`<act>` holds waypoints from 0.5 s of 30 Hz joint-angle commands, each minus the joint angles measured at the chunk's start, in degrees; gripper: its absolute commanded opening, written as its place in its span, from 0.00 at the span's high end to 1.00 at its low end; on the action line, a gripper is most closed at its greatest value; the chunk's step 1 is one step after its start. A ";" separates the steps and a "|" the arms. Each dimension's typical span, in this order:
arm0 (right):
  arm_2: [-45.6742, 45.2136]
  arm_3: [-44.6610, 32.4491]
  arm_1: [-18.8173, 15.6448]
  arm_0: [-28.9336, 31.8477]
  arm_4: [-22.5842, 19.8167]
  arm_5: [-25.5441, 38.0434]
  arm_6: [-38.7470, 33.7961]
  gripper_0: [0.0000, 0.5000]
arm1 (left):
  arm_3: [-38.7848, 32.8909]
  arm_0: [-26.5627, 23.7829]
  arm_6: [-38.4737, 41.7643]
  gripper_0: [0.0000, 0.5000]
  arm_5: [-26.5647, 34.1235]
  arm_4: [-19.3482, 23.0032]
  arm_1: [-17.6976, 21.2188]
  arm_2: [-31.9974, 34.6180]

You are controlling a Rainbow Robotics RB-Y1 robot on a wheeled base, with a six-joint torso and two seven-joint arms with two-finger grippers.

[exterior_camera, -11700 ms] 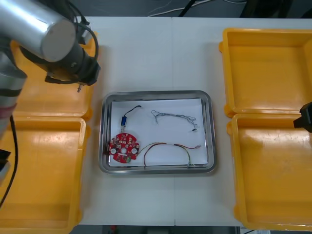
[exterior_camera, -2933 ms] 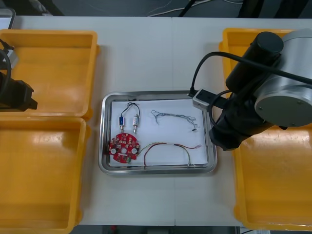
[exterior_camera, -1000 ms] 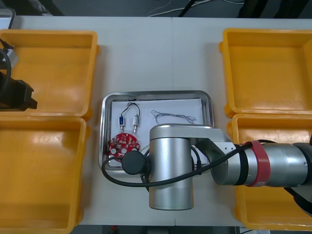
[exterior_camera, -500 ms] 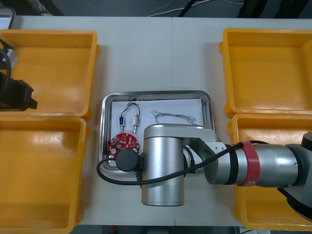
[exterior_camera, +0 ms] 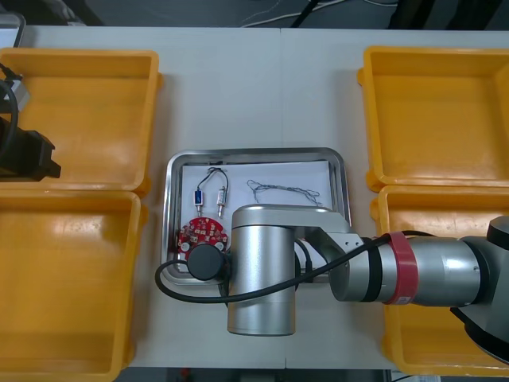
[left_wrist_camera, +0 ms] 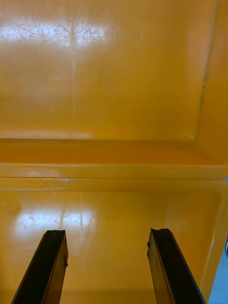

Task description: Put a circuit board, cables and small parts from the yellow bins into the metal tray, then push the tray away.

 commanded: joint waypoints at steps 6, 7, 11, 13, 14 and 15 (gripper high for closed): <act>1.58 -0.50 1.56 -1.77 0.74 -1.80 2.54 0.00 | -1.75 1.04 4.43 0.00 0.07 -0.54 1.88 1.84; 1.67 -0.50 1.56 -1.77 0.83 -1.89 2.63 0.00 | -1.75 1.04 4.43 0.00 0.07 -0.54 1.88 1.84; 2.37 -0.50 1.48 -1.77 1.71 -2.68 3.07 0.00 | -1.75 1.04 4.43 0.00 0.07 -0.54 1.88 1.84; 2.46 -0.50 1.39 -1.69 1.88 -2.94 3.07 0.00 | -1.75 1.04 4.43 0.00 0.07 -0.54 1.88 1.84; 2.46 -0.50 1.39 -1.60 1.97 -2.94 3.07 0.00 | -1.75 1.04 4.43 0.00 0.07 -0.54 1.88 1.84; 2.46 -0.50 1.39 -1.60 2.06 -3.03 3.16 0.00 | -1.75 1.04 4.43 0.00 0.07 -0.54 1.88 1.84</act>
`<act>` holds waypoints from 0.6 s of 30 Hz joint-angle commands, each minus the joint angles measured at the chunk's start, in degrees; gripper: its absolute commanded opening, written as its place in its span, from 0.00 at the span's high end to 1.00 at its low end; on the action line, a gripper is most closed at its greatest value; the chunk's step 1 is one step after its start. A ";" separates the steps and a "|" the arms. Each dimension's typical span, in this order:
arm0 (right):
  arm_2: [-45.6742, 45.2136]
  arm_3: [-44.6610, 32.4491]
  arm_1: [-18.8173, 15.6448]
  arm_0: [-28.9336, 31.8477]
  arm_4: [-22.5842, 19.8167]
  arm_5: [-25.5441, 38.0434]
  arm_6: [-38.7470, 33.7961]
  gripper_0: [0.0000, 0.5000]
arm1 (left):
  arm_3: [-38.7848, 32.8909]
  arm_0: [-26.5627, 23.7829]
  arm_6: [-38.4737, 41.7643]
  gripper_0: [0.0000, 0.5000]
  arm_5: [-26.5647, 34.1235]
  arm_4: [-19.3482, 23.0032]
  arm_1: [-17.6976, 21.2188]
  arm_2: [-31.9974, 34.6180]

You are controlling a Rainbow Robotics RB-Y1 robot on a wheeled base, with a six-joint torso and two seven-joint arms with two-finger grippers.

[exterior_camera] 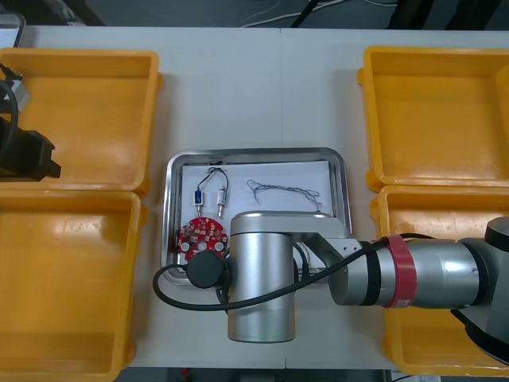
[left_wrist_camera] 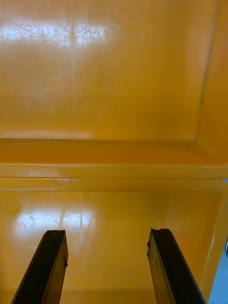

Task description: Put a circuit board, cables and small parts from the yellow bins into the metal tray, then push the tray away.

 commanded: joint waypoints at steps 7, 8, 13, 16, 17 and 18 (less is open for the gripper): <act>1.08 -0.59 1.21 -1.51 0.72 -0.67 2.89 0.38 | -1.75 1.04 4.42 0.00 0.07 -0.54 1.88 1.84; 1.17 -0.59 1.21 -1.60 0.72 -0.76 2.81 0.58 | -1.75 1.04 4.42 0.00 0.07 -0.54 1.88 1.84; 1.17 -0.59 0.69 -1.60 1.07 -0.67 2.89 0.96 | -1.75 1.04 4.42 0.00 0.07 -0.54 1.88 1.84; 1.08 -0.68 0.42 -1.60 1.68 -0.76 2.89 1.00 | -1.75 1.04 4.42 0.00 0.07 -0.54 1.88 1.84; 1.17 -0.68 0.33 -1.68 1.95 -0.76 2.98 1.00 | -1.75 1.04 4.42 0.00 0.07 -0.54 1.88 1.84; 1.17 -0.76 -0.02 -1.77 2.39 -0.76 2.98 1.00 | -1.75 1.04 4.42 0.00 0.07 -0.54 1.88 1.84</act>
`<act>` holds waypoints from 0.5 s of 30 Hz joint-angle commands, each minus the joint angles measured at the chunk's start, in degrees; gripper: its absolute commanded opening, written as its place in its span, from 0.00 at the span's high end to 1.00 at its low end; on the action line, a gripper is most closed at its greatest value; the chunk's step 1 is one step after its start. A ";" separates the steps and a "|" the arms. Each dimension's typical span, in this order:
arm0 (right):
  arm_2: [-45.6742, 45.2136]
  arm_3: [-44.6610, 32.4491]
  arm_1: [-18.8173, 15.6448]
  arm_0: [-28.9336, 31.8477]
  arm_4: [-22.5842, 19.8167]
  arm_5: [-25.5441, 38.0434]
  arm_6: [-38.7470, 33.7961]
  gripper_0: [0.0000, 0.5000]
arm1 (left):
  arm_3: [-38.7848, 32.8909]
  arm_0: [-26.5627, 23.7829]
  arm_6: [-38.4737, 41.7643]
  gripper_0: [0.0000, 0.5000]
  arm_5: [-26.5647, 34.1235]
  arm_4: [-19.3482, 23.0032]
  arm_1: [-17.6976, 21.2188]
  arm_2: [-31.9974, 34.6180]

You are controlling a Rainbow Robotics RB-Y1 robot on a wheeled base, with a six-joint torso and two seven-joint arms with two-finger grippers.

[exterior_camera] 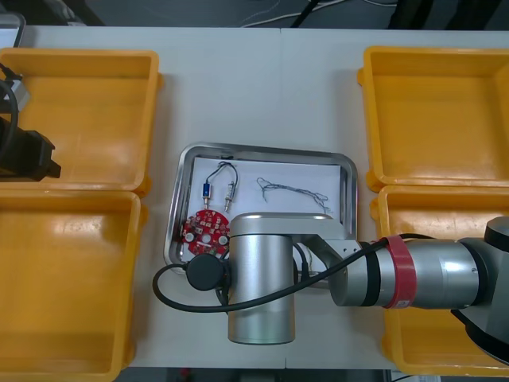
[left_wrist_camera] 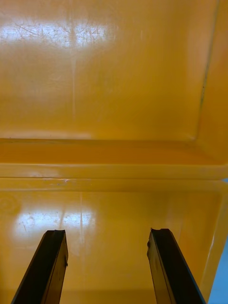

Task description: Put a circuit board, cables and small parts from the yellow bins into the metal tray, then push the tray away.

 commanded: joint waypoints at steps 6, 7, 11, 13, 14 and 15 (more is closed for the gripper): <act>0.86 -2.09 -1.95 -2.80 1.65 -1.22 3.37 1.00 | -1.75 1.04 4.42 0.00 0.07 -0.54 1.88 1.84; 0.78 -2.27 -2.22 -2.89 1.65 -1.40 3.37 1.00 | -1.75 1.04 4.42 0.00 0.07 -0.54 1.88 1.84; 0.86 -3.50 -4.06 -3.95 1.74 -2.36 3.46 1.00 | -1.75 1.04 4.42 0.00 0.07 -0.54 1.88 1.84; 0.86 -3.94 -5.20 -4.47 1.74 -3.07 3.72 1.00 | -1.75 1.04 4.42 0.00 0.07 -0.54 1.88 1.84; 0.86 -3.94 -5.47 -4.65 1.74 -3.24 3.81 1.00 | -1.75 1.04 4.42 0.00 0.07 -0.54 1.88 1.84; 0.86 -3.94 -5.82 -4.91 1.74 -3.60 3.98 1.00 | -1.75 1.04 4.42 0.00 0.07 -0.54 1.88 1.84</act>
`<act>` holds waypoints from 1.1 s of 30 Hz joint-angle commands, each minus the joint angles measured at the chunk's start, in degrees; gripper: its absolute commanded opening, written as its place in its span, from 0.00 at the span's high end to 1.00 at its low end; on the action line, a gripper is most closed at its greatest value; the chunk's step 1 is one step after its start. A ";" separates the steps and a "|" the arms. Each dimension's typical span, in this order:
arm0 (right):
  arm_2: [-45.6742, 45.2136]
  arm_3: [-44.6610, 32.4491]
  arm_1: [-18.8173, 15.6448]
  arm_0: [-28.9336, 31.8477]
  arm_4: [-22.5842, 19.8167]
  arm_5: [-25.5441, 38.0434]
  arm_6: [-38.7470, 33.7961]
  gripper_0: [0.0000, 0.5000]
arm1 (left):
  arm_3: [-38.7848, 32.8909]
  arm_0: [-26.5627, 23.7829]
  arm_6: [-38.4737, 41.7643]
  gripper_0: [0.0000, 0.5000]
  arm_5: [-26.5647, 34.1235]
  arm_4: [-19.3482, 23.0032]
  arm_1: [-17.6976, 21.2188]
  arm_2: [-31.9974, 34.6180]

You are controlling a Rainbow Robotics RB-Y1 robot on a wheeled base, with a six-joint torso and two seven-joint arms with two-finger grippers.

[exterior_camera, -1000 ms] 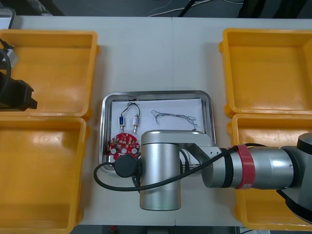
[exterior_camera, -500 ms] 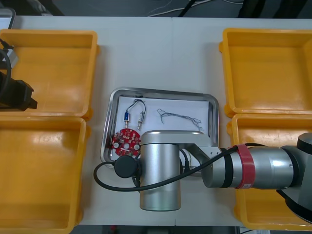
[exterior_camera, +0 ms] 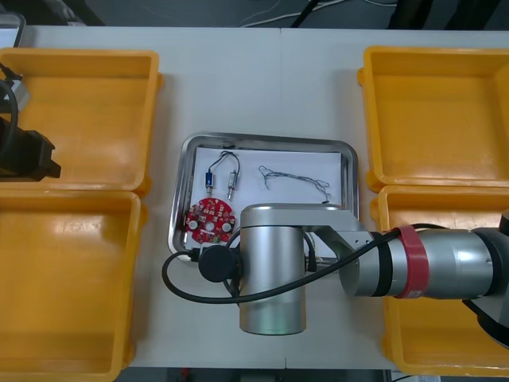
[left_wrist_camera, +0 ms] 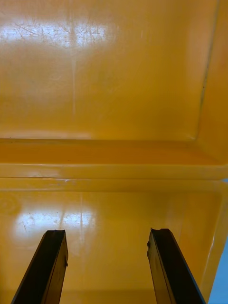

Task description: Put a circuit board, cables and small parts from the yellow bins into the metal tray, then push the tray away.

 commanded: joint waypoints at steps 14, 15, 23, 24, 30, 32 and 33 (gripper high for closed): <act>0.85 -2.23 -5.60 -5.31 0.85 -4.52 6.02 1.00 | -1.75 1.04 4.42 0.00 0.07 -0.54 1.88 1.84; 0.85 -2.06 -5.69 -5.49 0.76 -4.79 6.29 1.00 | -1.75 1.04 4.42 0.00 0.07 -0.54 1.88 1.84; 0.85 -0.82 -5.86 -6.19 0.85 -5.93 7.78 1.00 | -1.75 1.04 4.42 0.00 0.07 -0.54 1.88 1.84; 0.85 -0.74 -5.86 -6.28 0.85 -6.10 8.04 1.00 | -1.75 1.04 4.42 0.00 0.07 -0.54 1.88 1.84; 0.85 -0.21 -5.77 -6.81 1.29 -7.07 9.10 1.00 | -1.75 1.04 4.42 0.00 0.07 -0.54 1.88 1.84; 0.85 0.14 -5.77 -6.90 1.29 -7.34 9.19 1.00 | -1.75 1.04 4.42 0.00 0.07 -0.54 1.88 1.84; 0.85 0.41 -5.69 -7.07 1.29 -7.60 9.27 1.00 | -1.75 1.04 4.42 0.00 0.07 -0.54 1.88 1.84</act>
